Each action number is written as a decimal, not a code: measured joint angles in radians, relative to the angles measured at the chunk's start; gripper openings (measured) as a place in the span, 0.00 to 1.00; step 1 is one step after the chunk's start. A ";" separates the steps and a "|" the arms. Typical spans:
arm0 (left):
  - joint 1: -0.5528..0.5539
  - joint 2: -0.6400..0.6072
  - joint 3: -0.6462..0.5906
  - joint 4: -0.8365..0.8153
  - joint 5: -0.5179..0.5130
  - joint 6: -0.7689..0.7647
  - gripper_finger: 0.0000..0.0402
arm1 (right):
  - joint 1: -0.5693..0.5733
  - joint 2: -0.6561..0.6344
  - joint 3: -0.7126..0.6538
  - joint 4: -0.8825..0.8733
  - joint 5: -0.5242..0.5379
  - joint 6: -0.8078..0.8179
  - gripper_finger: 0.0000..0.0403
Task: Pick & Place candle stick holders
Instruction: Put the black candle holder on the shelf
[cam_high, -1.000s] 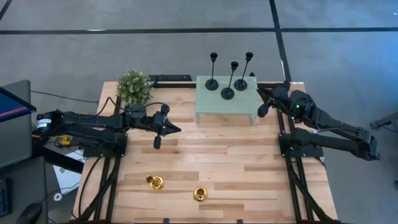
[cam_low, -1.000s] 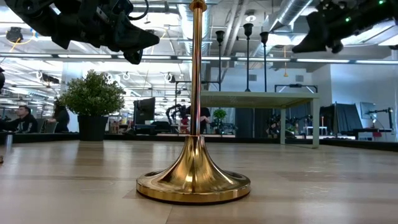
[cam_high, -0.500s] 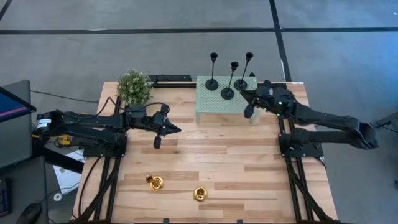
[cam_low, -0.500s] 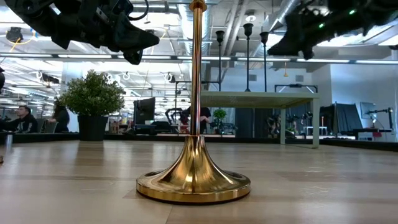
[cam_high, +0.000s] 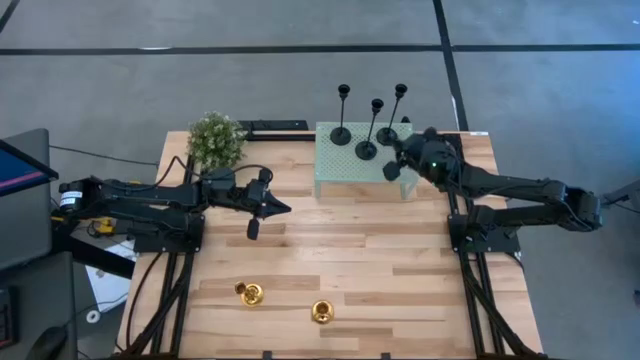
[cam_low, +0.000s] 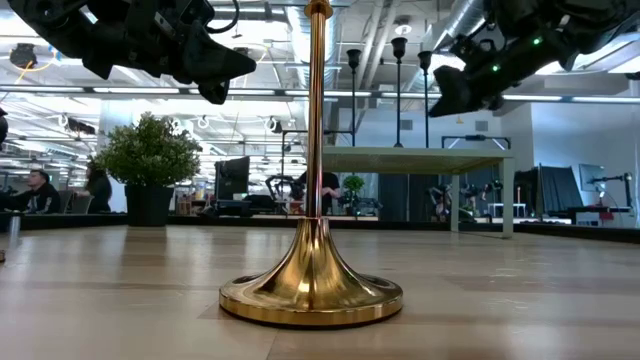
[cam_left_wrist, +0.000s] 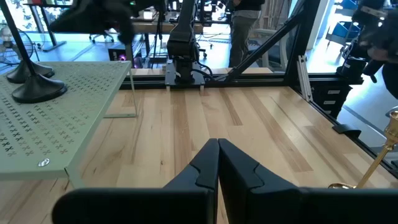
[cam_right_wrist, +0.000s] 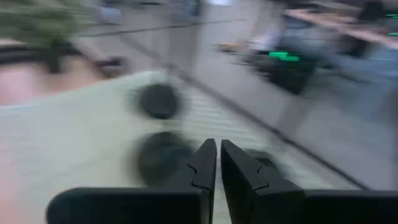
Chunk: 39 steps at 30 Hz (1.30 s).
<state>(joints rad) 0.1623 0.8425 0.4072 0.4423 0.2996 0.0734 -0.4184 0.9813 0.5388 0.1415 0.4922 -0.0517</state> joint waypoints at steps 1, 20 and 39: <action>0.000 0.000 0.000 0.000 0.000 0.000 0.02 | -0.001 0.000 0.000 0.008 0.053 0.000 0.04; 0.000 0.000 0.000 0.000 0.000 0.000 0.02 | -0.040 0.026 0.001 0.173 0.140 0.014 0.58; 0.000 0.000 0.000 0.000 0.000 0.000 0.02 | -0.186 0.223 0.002 0.493 0.074 0.016 0.40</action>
<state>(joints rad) 0.1623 0.8425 0.4072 0.4419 0.2996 0.0734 -0.6048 1.2043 0.5404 0.6343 0.5660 -0.0353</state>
